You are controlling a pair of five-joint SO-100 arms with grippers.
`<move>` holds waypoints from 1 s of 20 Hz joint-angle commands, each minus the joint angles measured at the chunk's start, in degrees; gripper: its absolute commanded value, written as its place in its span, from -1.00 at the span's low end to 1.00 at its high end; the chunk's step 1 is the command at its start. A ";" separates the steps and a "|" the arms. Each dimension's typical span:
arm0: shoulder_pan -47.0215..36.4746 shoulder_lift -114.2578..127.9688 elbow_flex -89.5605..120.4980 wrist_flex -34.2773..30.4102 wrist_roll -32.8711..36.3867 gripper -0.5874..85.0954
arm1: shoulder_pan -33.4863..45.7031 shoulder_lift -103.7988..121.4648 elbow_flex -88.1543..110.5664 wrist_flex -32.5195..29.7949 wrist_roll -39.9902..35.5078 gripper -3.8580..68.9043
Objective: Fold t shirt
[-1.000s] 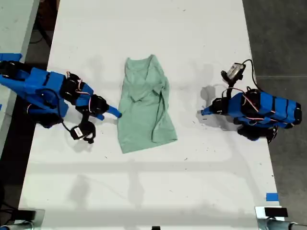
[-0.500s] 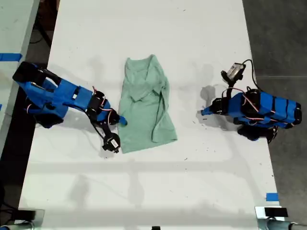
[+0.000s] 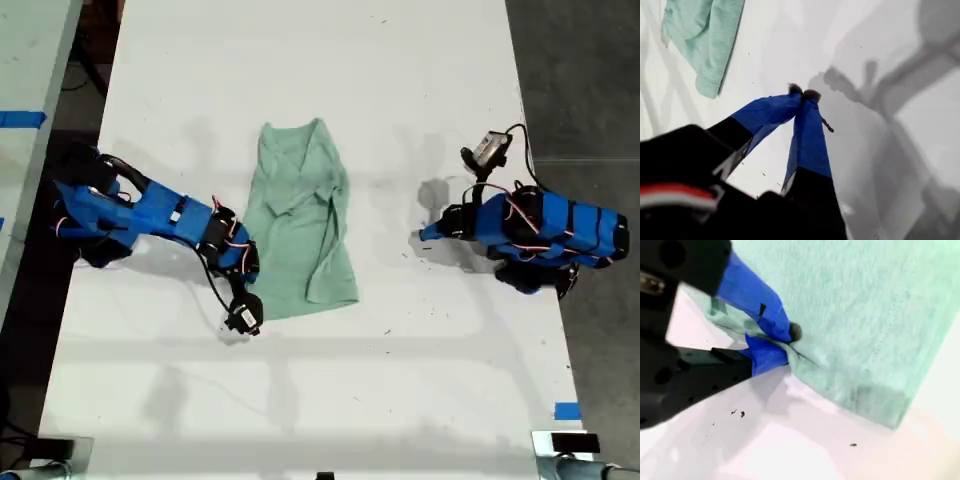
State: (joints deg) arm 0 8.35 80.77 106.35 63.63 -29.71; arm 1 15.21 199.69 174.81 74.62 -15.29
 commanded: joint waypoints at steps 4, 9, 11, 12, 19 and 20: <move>1.93 7.03 -3.69 15.64 -5.54 -0.99 | -0.09 0.88 3.60 0.79 0.35 -0.87; 1.76 1.76 -19.42 26.89 -4.66 -0.99 | 0.00 0.88 3.60 0.79 0.26 -0.87; 1.76 -0.35 -23.47 27.07 -3.25 -0.99 | 0.09 0.88 3.60 0.79 0.26 -0.87; 1.85 -1.23 -25.75 27.07 -2.29 -0.99 | 0.09 0.88 3.60 0.79 0.26 -0.87; 2.64 -2.46 -34.80 26.81 1.14 -0.99 | 0.09 0.88 3.60 0.79 0.26 -0.87; 2.55 -1.93 -35.16 26.72 1.32 -0.99 | 0.09 0.88 3.60 0.79 0.26 -0.87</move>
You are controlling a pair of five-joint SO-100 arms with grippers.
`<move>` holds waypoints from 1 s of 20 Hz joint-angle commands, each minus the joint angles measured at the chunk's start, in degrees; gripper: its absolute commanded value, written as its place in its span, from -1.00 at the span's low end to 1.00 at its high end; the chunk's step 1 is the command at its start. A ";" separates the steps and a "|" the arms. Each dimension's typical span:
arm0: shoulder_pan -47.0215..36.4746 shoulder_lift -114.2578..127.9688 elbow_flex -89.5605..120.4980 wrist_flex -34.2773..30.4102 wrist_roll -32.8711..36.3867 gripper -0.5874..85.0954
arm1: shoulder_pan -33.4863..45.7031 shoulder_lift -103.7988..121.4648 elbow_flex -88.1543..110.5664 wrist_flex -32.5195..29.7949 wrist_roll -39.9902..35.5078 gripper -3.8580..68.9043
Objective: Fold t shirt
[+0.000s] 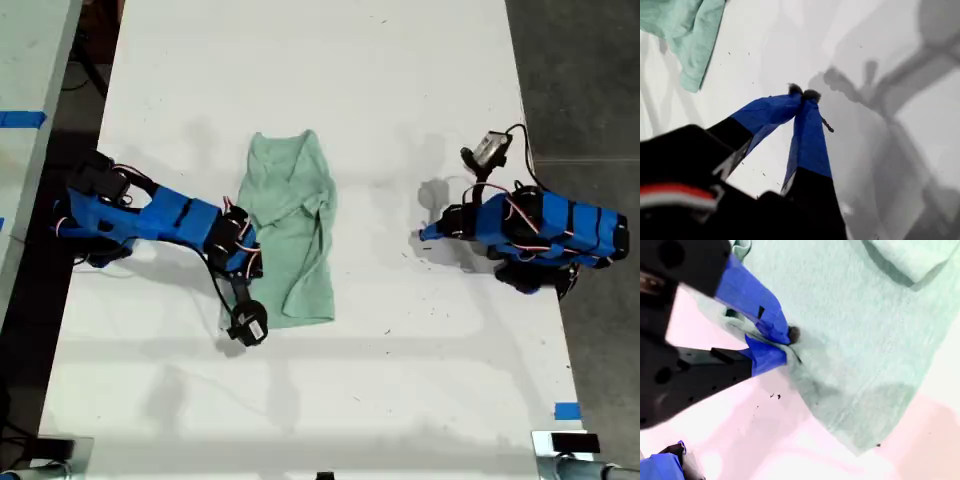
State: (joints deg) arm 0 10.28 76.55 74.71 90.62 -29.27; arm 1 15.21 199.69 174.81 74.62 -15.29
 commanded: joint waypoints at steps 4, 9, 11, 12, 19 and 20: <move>-0.79 2.55 -6.68 -0.97 3.87 -0.99 | 0.09 0.88 3.60 0.79 0.26 -0.87; -6.24 -0.70 -10.46 -12.13 14.50 -0.99 | 0.00 0.88 3.60 0.79 0.18 -0.87; -7.73 -1.93 -10.55 -17.31 16.79 -0.95 | 0.00 0.88 3.60 0.79 0.18 -0.87; -8.35 -3.25 -10.55 -18.54 16.79 -0.86 | 0.00 0.88 3.60 0.79 0.18 -0.87; -9.58 -6.24 -11.60 -18.28 18.54 -0.17 | -0.09 0.88 3.60 0.79 0.00 -0.87; -9.40 -3.78 -11.51 -16.96 18.98 -0.18 | -0.09 0.88 3.60 0.79 0.00 -0.87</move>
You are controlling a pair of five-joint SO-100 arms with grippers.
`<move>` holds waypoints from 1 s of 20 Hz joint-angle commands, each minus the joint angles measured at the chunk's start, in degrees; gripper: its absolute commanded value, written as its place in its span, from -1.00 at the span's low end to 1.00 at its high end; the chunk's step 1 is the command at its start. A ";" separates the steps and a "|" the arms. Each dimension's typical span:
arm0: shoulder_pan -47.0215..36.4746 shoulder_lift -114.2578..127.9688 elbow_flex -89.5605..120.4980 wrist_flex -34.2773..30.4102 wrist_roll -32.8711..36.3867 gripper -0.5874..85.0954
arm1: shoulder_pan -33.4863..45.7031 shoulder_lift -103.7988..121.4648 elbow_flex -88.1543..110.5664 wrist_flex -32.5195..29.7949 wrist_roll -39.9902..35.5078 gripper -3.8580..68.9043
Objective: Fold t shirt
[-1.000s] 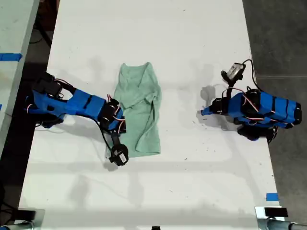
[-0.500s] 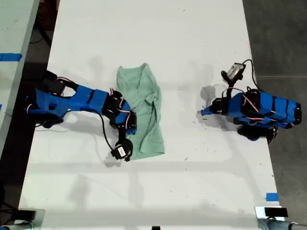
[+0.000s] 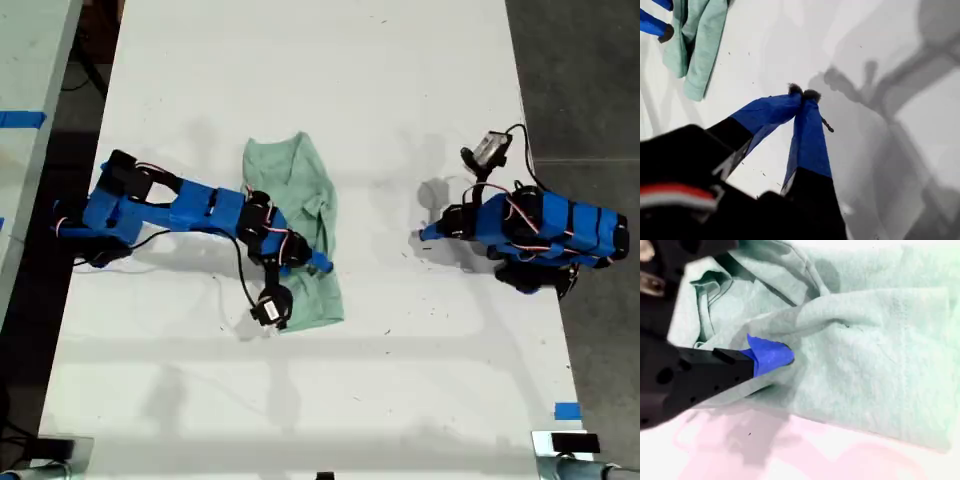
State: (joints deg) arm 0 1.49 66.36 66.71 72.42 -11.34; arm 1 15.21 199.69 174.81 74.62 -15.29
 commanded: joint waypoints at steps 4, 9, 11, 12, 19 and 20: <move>-1.76 21.01 -1.41 13.54 -0.79 -0.29 | -0.09 0.88 3.60 0.79 0.00 -0.87; -20.74 65.83 44.65 10.99 2.55 -0.75 | -0.09 0.88 3.60 0.79 0.00 -0.87; -26.28 91.05 70.93 -6.68 10.02 -0.76 | 0.18 0.88 3.60 0.79 0.00 -0.87; -27.69 99.40 81.56 -12.22 11.78 -0.79 | 0.26 0.88 3.60 0.79 0.00 -0.87; -34.63 139.57 121.03 -13.80 15.21 -0.86 | 0.09 0.88 3.52 0.79 0.35 -0.87; -34.63 139.75 121.38 -13.89 15.21 -0.86 | 0.09 0.88 3.60 0.79 0.35 -0.87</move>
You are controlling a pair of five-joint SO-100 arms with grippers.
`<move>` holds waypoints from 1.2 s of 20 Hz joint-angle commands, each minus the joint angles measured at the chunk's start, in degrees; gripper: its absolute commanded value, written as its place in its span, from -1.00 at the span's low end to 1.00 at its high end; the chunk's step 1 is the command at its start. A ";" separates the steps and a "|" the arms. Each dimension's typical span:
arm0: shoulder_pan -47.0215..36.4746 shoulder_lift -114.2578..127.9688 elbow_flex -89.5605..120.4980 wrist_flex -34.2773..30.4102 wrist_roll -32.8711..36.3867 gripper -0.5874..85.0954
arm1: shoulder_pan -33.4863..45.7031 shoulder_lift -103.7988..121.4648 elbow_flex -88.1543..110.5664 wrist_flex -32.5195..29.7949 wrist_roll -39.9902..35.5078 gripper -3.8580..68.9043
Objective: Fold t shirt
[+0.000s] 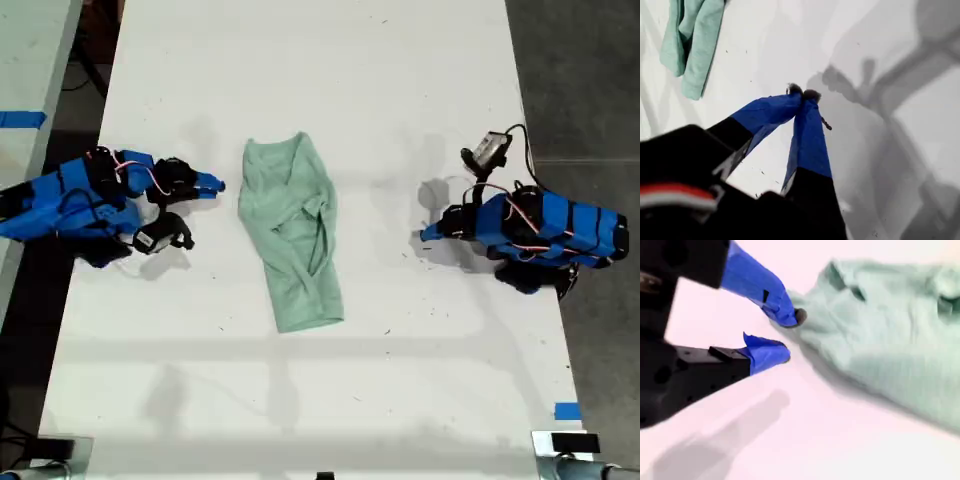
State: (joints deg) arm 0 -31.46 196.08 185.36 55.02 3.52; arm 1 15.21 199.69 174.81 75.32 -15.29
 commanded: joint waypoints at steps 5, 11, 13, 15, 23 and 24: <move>0.26 10.02 2.81 3.43 -0.09 -0.86 | -0.26 0.88 3.60 0.18 0.53 -0.87; 0.62 10.02 3.08 3.16 -0.44 -0.75 | -0.26 0.88 3.60 0.18 0.62 -0.88; 0.70 10.02 3.08 3.16 -0.44 -0.78 | -0.26 0.88 3.60 0.18 0.62 -0.88; 1.05 10.02 3.08 3.16 -0.18 -0.81 | -0.26 0.88 3.60 0.18 0.62 -0.88; 1.23 10.02 3.08 3.16 -0.09 -0.82 | -0.26 0.88 3.60 0.18 0.70 -0.89; 1.23 10.02 3.08 3.16 -0.09 -0.82 | -0.26 0.88 3.60 0.18 0.70 -0.89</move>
State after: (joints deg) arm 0 -30.85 205.58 186.15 58.54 3.60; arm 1 15.21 199.86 174.81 75.32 -15.21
